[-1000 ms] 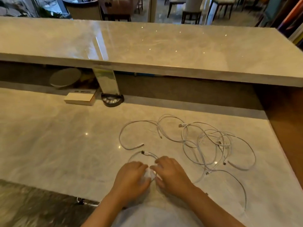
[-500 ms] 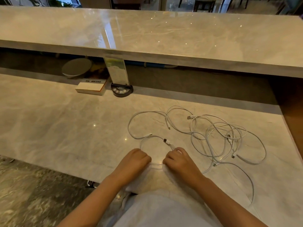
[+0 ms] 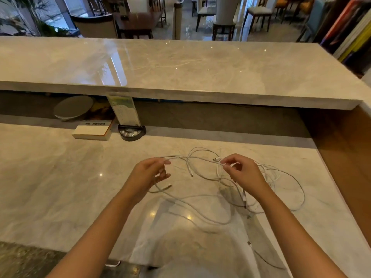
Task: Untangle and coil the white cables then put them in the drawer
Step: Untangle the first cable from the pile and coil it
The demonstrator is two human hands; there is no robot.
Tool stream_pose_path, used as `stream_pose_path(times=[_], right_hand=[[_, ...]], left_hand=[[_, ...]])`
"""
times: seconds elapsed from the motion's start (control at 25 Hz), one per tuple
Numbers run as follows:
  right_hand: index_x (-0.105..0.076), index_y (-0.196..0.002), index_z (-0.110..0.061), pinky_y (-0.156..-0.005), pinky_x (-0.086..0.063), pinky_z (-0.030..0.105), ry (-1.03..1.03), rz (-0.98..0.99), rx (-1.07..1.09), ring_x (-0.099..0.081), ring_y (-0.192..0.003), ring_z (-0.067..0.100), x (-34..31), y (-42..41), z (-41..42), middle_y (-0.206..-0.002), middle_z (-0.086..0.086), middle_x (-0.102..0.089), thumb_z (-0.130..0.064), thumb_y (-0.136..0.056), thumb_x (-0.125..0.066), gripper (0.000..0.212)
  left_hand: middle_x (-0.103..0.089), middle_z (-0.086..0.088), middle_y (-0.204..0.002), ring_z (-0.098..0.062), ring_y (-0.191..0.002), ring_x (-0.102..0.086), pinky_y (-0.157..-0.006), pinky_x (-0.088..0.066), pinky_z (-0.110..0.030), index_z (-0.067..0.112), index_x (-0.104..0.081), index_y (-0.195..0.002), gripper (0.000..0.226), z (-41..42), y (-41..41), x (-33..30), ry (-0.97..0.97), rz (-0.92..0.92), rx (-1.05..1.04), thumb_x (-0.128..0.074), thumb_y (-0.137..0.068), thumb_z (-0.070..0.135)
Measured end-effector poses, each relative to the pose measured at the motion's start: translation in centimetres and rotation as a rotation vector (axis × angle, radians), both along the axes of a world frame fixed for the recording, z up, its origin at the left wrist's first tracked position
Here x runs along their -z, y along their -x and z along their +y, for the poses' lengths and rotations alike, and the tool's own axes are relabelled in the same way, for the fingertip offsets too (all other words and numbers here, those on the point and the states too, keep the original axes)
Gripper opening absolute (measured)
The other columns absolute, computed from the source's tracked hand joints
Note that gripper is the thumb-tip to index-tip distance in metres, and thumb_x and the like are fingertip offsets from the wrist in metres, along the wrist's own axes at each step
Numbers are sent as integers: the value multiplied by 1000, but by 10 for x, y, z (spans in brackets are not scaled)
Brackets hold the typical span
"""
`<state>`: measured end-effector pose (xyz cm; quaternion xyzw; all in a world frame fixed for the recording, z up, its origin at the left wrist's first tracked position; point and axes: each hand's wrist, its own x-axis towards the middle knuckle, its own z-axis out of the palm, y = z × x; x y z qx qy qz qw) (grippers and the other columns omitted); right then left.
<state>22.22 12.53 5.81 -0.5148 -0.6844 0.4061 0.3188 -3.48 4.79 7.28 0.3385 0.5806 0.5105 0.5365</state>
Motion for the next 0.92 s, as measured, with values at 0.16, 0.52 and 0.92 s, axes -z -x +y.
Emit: stream_pose_path(times=[0.16,0.52,0.92], right_hand=[[-66,-77,-24,-62,-52,26,71,13,26,-59,-62,14,4,-12,1,-78,-4,-65,-9,-85,-62,18],[-60,-111,-10,-67,-39,29,267,-569,-158,-60,-94,28,12,10,-15,-108,12,-65,-12,-93,-39,27],[-73,-81,-22,-70,-51,28,-43,-335,-297,-62,-72,5,-45,12,-24,-74,-10,-68,-17,-80,-66,8]], left_hand=[[-52,-1,-65,-10,-56,-51,-69,-57,-28,6,-69,-101,29,11,6,-26,-18,-355,247,-63,-73,9],[-72,6,-73,-7,-65,-65,-67,-56,-23,16,-71,-91,18,22,-45,-5,-75,27,-20,-54,-90,10],[-73,-1,-77,-12,-77,-69,-67,-54,-23,13,-72,-97,27,-3,-81,15,20,160,434,-45,-96,14]])
